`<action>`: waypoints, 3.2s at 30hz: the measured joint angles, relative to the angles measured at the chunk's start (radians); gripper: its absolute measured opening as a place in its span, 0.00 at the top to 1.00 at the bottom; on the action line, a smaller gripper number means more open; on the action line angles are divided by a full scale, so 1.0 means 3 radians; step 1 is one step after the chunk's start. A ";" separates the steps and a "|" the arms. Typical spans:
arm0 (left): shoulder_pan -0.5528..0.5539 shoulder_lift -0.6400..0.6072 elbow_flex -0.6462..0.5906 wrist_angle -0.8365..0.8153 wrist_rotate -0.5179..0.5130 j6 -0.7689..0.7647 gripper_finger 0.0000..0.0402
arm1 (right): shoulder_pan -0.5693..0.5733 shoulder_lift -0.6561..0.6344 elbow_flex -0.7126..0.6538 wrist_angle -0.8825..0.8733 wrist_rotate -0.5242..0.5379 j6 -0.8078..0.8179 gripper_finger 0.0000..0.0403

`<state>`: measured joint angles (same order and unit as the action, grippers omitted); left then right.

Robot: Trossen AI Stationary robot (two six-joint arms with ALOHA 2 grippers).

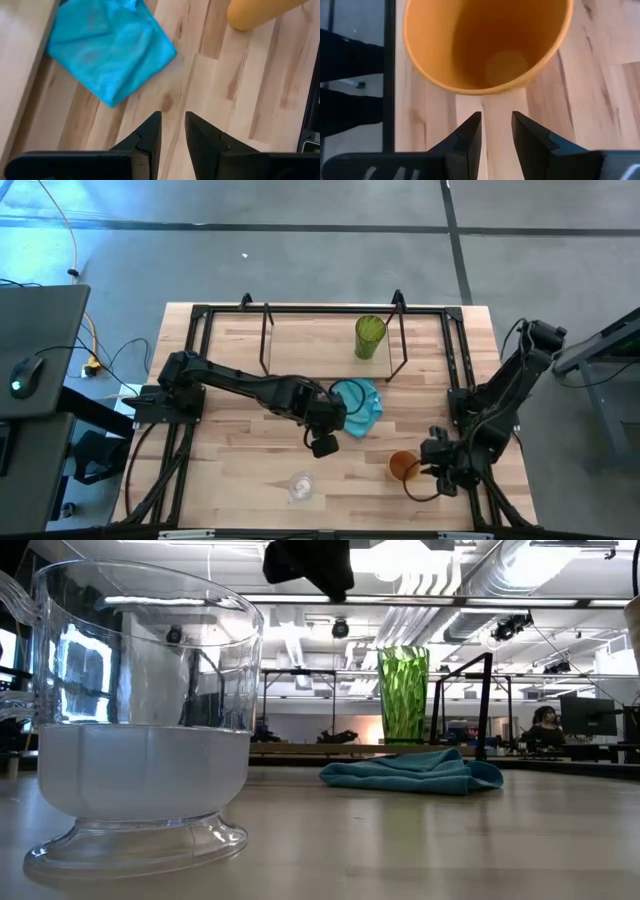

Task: Stack small to large cups/mugs on shelf
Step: Put the yellow cup on the shelf

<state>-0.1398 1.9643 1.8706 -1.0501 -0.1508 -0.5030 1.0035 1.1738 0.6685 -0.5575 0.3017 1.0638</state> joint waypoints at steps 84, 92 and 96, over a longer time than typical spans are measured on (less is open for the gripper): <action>-0.0276 -0.0494 -0.0160 -0.0365 -0.0326 -0.0257 0.81 | -0.1492 0.0748 0.0507 0.0921 -0.0185 -0.1522 0.75; -0.0285 -0.0485 -0.0921 0.0499 0.0020 -0.0539 0.81 | -0.1492 0.0141 0.0510 0.0825 0.0184 -0.1736 0.75; -0.0286 -0.0488 -0.1040 0.0791 0.0051 -0.0663 0.81 | -0.1492 -0.0156 0.0510 0.0832 0.0304 -0.1843 0.75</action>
<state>-0.2256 1.8179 1.5586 -0.8128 -0.1355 -0.7018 0.5560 1.1271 0.8215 -0.3079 0.3929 0.5109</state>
